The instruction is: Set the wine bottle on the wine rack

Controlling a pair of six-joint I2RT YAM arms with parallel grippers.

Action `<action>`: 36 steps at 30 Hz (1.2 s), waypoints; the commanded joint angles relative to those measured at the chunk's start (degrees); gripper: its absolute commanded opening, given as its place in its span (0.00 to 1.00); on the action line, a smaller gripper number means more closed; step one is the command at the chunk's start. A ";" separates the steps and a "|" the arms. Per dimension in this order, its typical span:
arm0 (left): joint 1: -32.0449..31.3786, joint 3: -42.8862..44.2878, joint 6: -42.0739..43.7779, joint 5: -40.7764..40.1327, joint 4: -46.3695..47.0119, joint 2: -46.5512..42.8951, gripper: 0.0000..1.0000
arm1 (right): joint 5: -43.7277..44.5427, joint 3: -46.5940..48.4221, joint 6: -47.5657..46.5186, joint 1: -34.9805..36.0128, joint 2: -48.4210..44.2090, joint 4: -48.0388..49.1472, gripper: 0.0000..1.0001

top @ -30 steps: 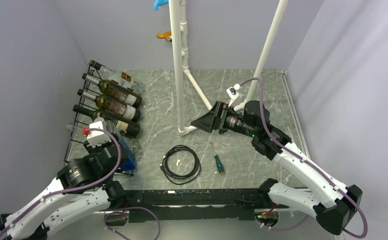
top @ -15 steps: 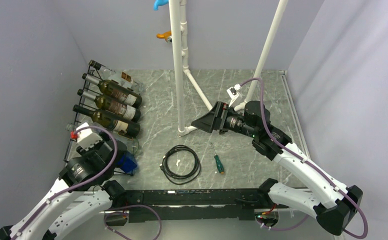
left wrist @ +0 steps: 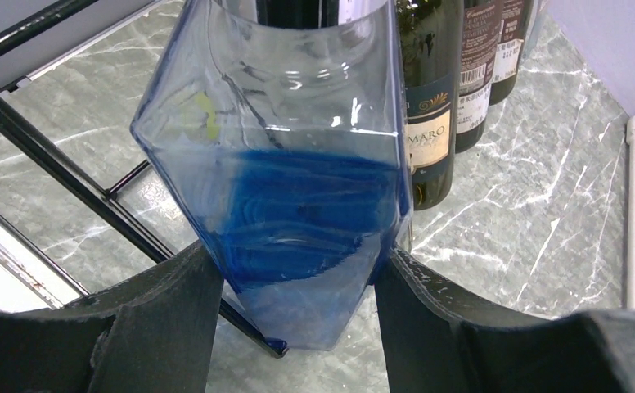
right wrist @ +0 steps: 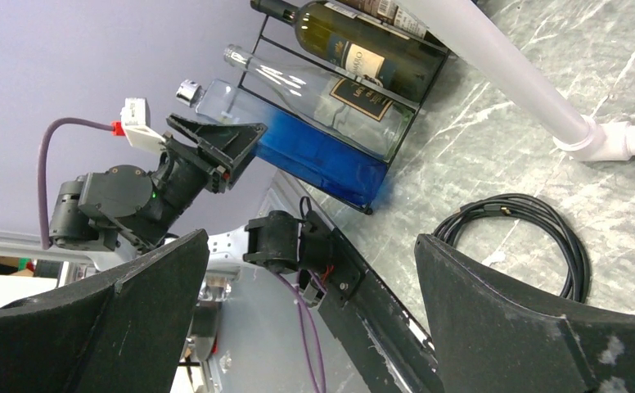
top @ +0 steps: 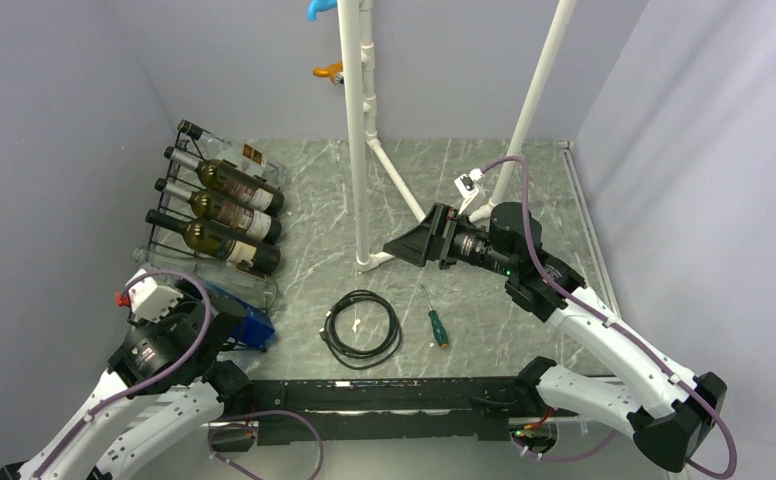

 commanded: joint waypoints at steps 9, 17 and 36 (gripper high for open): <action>0.18 -0.38 -3.46 -2.28 -2.15 -0.10 0.71 | 0.68 0.07 -0.47 -0.05 -1.56 0.87 1.00; 0.14 2.84 0.68 -1.66 -1.02 -0.30 0.94 | 1.39 0.53 -1.48 -0.04 -2.23 -0.56 1.00; 0.14 17.59 22.06 4.58 8.97 0.08 0.99 | 6.44 6.98 -8.92 -0.19 -4.15 -10.74 1.00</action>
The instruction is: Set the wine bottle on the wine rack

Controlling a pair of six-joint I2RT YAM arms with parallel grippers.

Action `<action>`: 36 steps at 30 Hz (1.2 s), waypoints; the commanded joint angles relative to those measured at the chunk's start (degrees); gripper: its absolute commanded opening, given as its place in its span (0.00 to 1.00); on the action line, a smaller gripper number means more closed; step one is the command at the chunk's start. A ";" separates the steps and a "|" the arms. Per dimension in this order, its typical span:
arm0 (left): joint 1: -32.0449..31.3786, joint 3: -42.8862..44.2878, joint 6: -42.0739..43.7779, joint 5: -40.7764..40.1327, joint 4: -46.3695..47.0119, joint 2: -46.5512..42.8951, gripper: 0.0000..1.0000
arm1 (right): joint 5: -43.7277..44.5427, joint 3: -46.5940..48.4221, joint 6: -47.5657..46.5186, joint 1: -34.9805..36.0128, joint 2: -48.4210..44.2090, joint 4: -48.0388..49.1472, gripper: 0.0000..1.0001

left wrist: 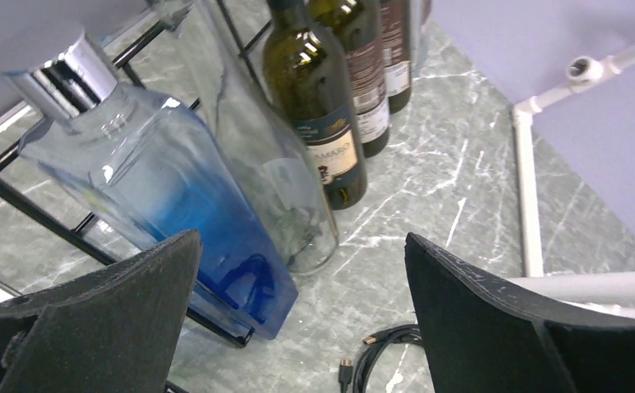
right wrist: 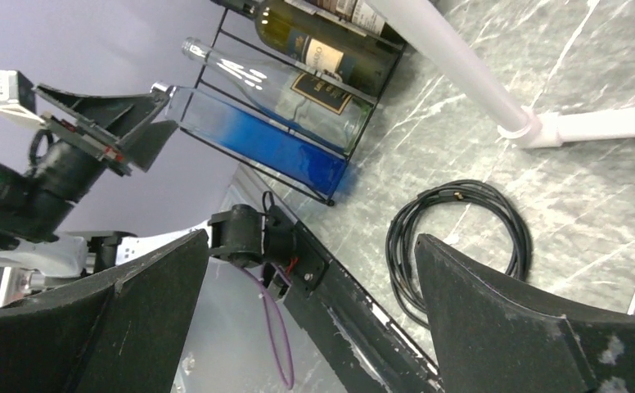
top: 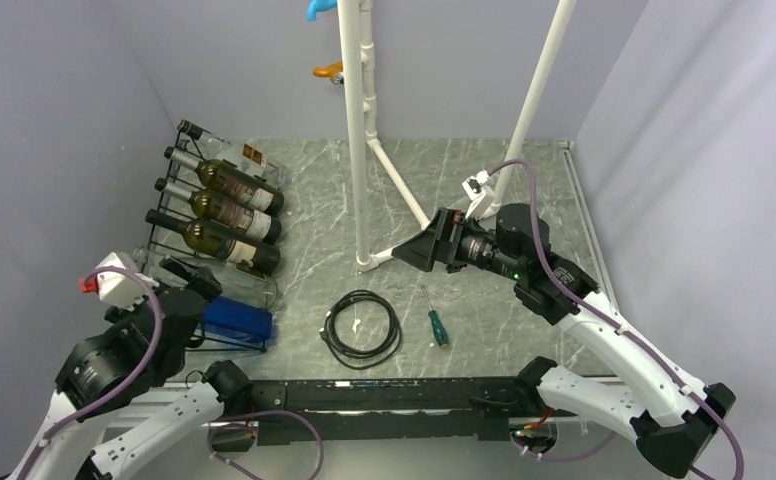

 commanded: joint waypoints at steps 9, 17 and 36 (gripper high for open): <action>0.07 9.46 30.15 11.37 20.56 -1.73 1.00 | 10.70 11.86 -10.70 -0.13 -4.38 -11.40 1.00; 0.07 14.26 39.71 17.70 27.13 -1.80 1.00 | 17.45 18.41 -16.93 -0.14 -7.16 -17.97 1.00; 0.07 22.48 51.73 32.45 44.57 1.47 0.99 | 31.08 29.14 -30.56 -0.13 -19.92 -27.17 1.00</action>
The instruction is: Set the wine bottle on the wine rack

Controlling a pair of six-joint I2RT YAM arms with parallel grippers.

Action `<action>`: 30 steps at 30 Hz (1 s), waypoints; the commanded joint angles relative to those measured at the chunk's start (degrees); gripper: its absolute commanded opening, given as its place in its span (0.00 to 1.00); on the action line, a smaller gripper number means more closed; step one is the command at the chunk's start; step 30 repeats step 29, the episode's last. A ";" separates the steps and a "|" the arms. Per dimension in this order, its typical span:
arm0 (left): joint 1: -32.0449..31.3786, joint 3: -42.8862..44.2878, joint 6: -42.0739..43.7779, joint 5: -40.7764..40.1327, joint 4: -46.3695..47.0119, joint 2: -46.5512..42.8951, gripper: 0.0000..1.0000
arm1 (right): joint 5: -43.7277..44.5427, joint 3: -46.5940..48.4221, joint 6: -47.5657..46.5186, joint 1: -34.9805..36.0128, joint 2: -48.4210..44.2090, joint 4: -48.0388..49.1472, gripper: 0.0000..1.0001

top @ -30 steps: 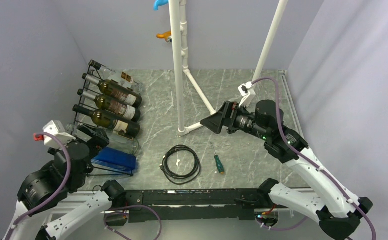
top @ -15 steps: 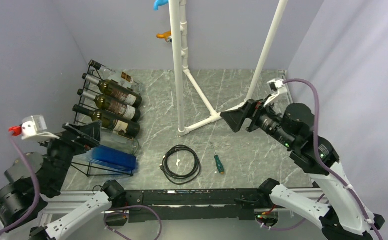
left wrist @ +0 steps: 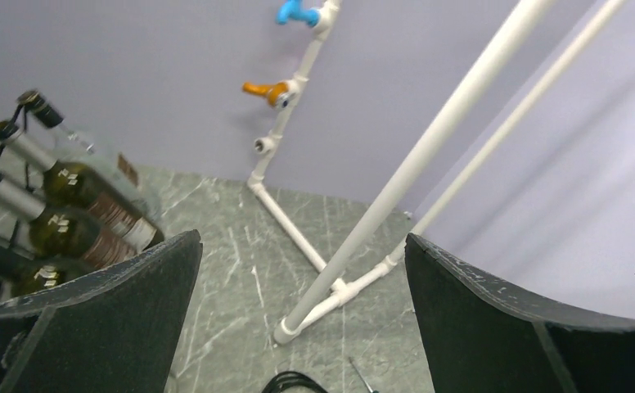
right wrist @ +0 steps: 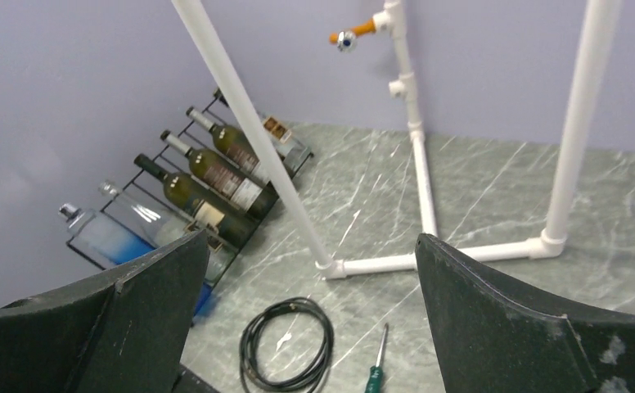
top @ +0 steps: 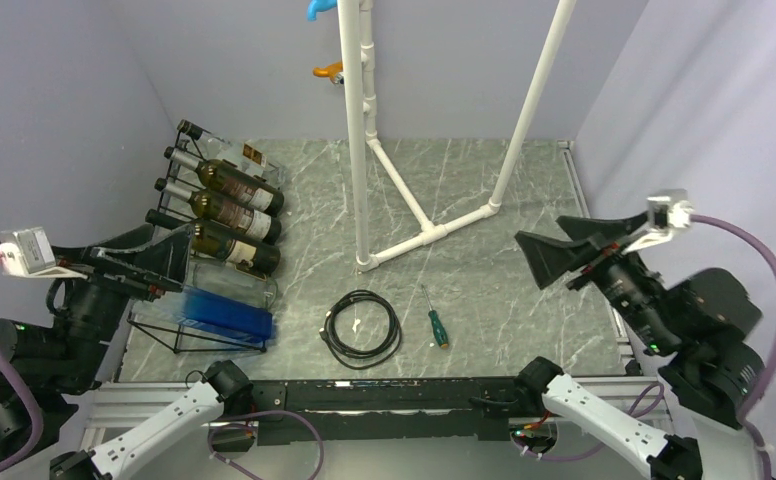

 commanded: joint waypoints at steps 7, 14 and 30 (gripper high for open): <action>0.10 3.95 12.93 12.04 20.25 1.33 1.00 | 5.75 7.01 -8.70 -0.12 -3.69 0.82 1.00; 0.09 5.31 16.08 13.17 23.88 -0.66 1.00 | 8.98 10.73 -8.62 -0.15 -3.18 1.20 1.00; 0.07 4.36 14.72 12.11 20.53 0.46 1.00 | 12.37 8.55 -4.18 -0.11 -3.31 2.91 1.00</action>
